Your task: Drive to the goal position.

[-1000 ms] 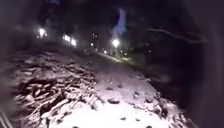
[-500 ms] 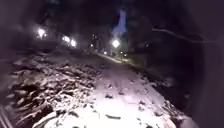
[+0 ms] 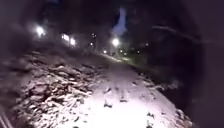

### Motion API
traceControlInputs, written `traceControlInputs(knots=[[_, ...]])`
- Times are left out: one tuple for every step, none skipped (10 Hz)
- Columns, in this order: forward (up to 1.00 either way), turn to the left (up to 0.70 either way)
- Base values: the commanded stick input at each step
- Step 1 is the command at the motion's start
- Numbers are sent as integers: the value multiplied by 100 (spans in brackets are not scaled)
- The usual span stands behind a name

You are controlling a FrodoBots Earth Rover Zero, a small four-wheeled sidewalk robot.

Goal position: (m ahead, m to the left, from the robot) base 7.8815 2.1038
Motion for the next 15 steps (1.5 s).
traceControlInputs(knots=[[70,0],[70,0],[70,0],[70,0],[70,0],[70,0],[70,0],[70,0],[70,0],[70,0],[70,0],[0,0],[0,0],[0,0],[0,0]])
